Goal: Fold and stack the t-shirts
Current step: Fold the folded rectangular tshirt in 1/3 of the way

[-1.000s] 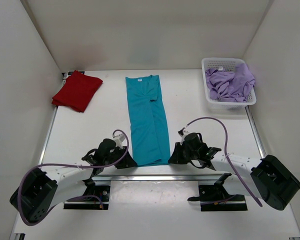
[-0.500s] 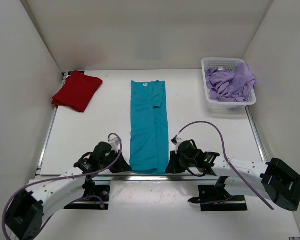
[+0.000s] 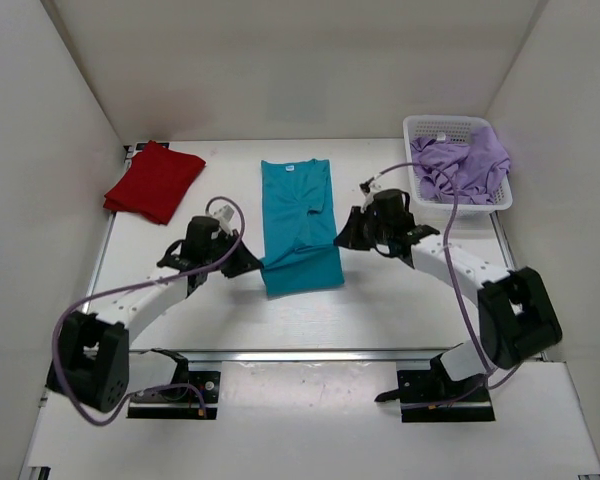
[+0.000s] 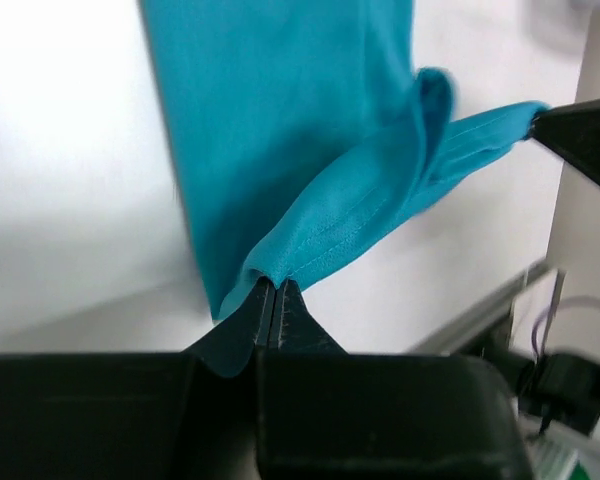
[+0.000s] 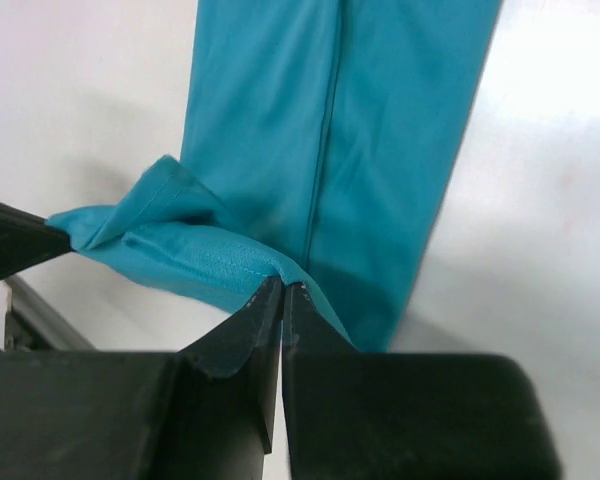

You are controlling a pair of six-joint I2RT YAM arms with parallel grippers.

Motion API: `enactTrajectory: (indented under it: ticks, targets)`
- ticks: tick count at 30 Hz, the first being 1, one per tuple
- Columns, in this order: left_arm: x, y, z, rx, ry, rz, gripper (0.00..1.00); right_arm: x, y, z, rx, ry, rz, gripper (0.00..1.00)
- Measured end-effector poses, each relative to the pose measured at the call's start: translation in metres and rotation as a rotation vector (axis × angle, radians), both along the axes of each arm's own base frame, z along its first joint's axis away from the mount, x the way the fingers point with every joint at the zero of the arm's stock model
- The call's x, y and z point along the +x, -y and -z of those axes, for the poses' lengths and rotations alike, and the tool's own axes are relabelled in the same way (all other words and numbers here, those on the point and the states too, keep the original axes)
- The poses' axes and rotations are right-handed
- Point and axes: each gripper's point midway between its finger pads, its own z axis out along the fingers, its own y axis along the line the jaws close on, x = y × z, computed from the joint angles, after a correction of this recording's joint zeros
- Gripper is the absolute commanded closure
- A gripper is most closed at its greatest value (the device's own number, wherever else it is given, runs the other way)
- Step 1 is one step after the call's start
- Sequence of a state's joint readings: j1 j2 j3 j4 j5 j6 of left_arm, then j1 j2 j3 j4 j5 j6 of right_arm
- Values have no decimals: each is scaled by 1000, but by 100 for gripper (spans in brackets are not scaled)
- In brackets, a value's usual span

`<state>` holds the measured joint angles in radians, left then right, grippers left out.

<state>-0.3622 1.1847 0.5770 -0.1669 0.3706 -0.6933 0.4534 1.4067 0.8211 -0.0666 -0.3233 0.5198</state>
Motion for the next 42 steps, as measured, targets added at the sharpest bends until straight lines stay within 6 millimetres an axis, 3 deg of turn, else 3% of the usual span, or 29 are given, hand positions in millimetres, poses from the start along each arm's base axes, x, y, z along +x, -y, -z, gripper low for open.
enactTrajectory:
  ticks: [5, 9, 14, 18, 22, 25, 27, 29, 32, 34, 36, 39, 42]
  targets:
    - [71, 2, -22, 24, 79, -57, 100, 63, -1, -2, -8, 18, 16, 100]
    - [113, 4, -14, 44, 82, -82, 100, 96, 0, 6, -6, 7, 27, 100]
    - [141, 6, 22, 91, 17, -95, 100, 121, 0, 24, -15, -18, 27, 100]
    - [155, 7, 36, 102, -5, -105, 96, 133, 2, 40, -20, -44, 29, 99]
    - [165, 2, 33, 97, 7, -125, 78, 138, 6, 58, -18, -84, 35, 96]
    - [175, 1, 22, 73, 43, -139, 60, 140, 7, 64, -21, -97, 41, 82]
    - [181, 1, 15, 54, 65, -153, 58, 140, 7, 63, -22, -95, 43, 72]
    - [183, 0, 4, 36, 88, -166, 66, 141, 8, 59, -32, -76, 50, 69]
    - [177, 3, -18, 14, 147, -179, 69, 133, 10, 48, -43, -39, 62, 69]
    - [162, 16, -33, -10, 192, -156, 70, 123, 10, 36, -49, -6, 65, 87]
    - [141, 38, -38, -40, 221, -108, 71, 110, 2, 25, -52, 38, 52, 99]
    - [103, 73, -16, -69, 190, -19, 73, 93, -21, 17, -49, 80, -3, 100]
    - [73, 81, 32, -34, 86, 25, 74, 78, -46, 24, -47, 76, -83, 100]
